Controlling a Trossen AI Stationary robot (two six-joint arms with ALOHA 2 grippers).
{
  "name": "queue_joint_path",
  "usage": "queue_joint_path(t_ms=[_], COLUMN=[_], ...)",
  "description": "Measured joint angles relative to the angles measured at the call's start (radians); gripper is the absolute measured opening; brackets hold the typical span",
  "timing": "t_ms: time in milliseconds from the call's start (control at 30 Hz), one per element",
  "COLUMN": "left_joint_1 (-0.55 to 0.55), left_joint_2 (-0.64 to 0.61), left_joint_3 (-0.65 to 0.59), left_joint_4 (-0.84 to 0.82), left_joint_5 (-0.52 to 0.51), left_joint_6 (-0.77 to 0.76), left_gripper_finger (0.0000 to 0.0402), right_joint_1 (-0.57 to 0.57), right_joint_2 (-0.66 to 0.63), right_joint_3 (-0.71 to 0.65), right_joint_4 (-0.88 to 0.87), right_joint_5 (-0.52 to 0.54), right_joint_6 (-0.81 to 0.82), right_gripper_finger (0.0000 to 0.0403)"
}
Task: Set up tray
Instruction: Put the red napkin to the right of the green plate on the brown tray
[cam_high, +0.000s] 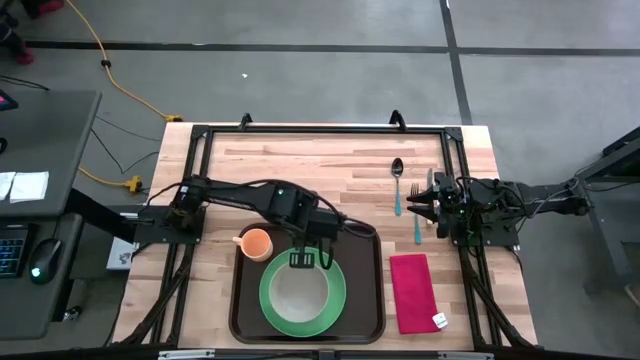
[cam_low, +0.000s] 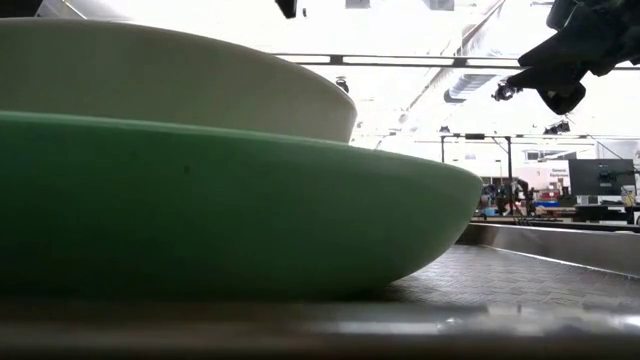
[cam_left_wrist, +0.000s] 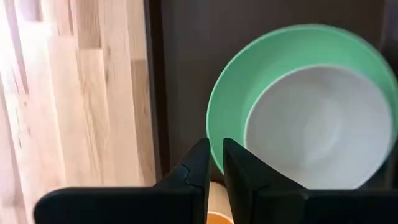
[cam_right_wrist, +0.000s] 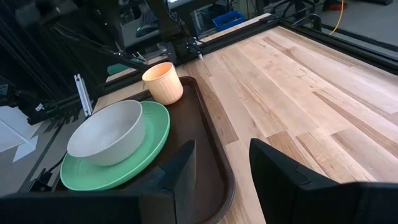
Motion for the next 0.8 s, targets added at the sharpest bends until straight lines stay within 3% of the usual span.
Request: queue_joint_path(t_ms=[533,800], left_joint_1=[0.000,-0.001], left_joint_2=[0.000,0.000], left_joint_3=[0.035,0.035], left_joint_4=[0.000,0.000], left_joint_5=[0.016,0.037], left_joint_6=[0.002,0.088], left_gripper_finger=[0.0074,0.0074], right_joint_1=[0.000,0.000], right_joint_2=[0.000,0.000], right_joint_3=[0.000,0.000], right_joint_4=[0.000,0.000], right_joint_5=[0.000,0.000], right_joint_6=[0.000,0.000], right_gripper_finger=[0.0129,0.0129])
